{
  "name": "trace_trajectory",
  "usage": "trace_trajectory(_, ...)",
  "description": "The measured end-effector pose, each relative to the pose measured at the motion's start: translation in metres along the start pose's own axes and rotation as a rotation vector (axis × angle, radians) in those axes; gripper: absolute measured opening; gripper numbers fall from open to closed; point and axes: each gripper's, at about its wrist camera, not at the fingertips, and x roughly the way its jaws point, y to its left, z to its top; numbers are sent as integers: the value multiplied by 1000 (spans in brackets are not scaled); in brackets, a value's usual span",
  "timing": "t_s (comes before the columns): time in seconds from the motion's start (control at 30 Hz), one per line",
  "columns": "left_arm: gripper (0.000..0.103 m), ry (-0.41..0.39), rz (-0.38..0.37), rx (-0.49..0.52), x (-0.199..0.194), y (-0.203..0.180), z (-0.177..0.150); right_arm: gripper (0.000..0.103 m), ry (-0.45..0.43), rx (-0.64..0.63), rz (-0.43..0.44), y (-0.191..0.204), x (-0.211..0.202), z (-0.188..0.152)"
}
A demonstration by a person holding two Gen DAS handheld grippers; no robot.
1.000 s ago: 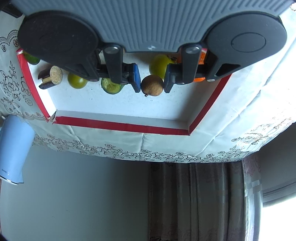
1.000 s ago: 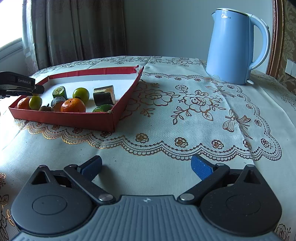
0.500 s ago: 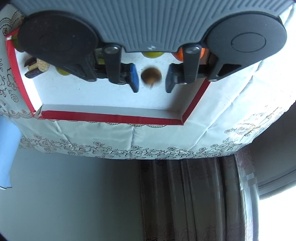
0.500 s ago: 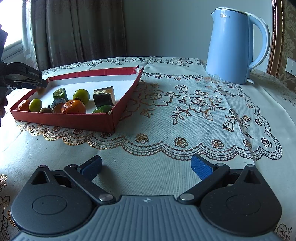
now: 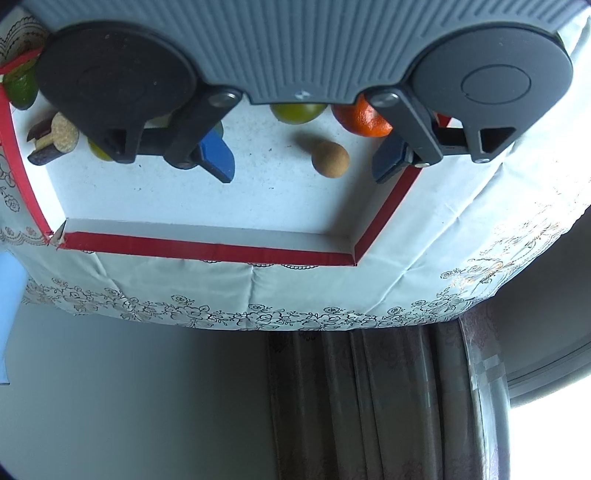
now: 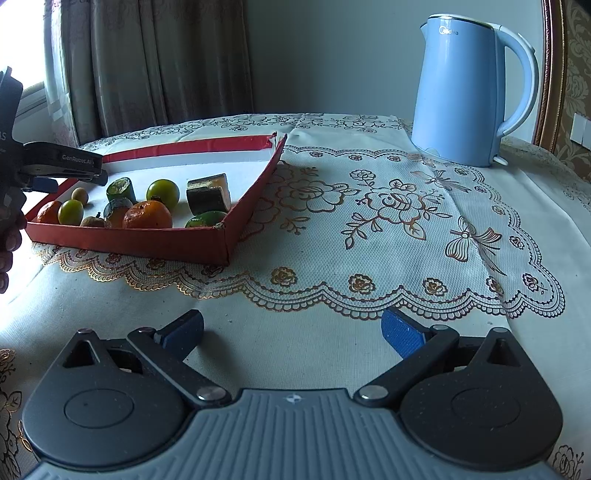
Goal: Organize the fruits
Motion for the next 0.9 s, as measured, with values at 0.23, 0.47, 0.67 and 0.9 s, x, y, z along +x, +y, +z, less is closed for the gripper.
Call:
trace_trajectory(0.23, 103, -31, -23, -20, -19, 4, 1, 103, 3, -5, -4, 1, 1, 0)
trace_trajectory(0.47, 103, -54, -63, -28, -58, 15, -8, 103, 6, -10, -6, 0, 2, 0)
trace_trajectory(0.67, 103, -93, -82, -2, -107, 20, -37, 103, -43, 12, -48, 8, -9, 0)
trace_trajectory(0.9, 103, -40, -82, 9, -126, 30, -81, 103, -33, 61, -39, 47, -11, -2)
